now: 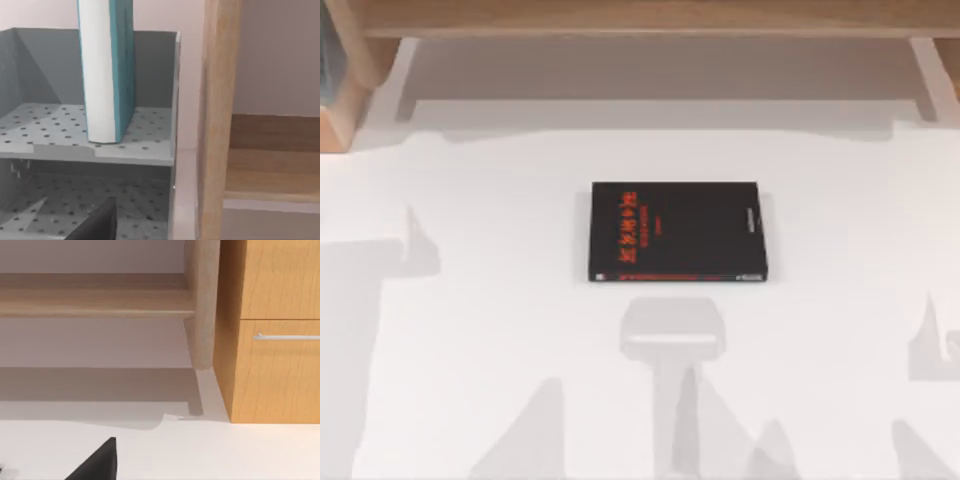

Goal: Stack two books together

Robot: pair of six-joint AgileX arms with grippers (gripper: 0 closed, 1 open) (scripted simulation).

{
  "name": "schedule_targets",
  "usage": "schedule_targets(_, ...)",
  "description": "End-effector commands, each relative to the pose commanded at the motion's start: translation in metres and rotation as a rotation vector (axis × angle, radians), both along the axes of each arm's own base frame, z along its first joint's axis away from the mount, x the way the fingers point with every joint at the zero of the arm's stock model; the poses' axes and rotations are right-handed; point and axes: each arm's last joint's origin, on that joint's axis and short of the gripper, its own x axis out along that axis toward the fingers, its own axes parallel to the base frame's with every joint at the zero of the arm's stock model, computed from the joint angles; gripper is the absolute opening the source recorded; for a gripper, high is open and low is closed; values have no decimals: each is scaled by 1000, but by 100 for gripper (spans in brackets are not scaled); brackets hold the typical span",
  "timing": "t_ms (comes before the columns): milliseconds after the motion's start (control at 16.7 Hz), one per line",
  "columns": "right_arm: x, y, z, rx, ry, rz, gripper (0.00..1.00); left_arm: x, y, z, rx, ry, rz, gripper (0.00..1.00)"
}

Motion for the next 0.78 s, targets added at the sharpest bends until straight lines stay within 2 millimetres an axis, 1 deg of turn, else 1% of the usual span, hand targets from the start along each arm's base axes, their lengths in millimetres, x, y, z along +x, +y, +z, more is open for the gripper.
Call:
schedule_targets(180, 0, 0, 0, 0, 0, 0, 100, 49, 15, 30, -3, 3, -13, 100)
schedule_targets(300, 0, 0, 0, 0, 0, 0, 100, 87, 28, 41, -4, 8, -23, 100)
schedule_targets(360, 0, 0, 0, 0, 0, 0, 100, 107, 35, 43, -5, 10, -28, 100)
schedule_targets(540, 0, 0, 0, 0, 0, 0, 100, 165, 60, 39, -7, 18, -41, 100)
schedule_targets(660, 0, 0, 0, 0, 0, 0, 100, 199, 77, 28, -8, 22, -49, 100)
schedule_targets(780, 0, 0, 0, 0, 0, 0, 100, 228, 93, 14, -9, 26, -55, 100)
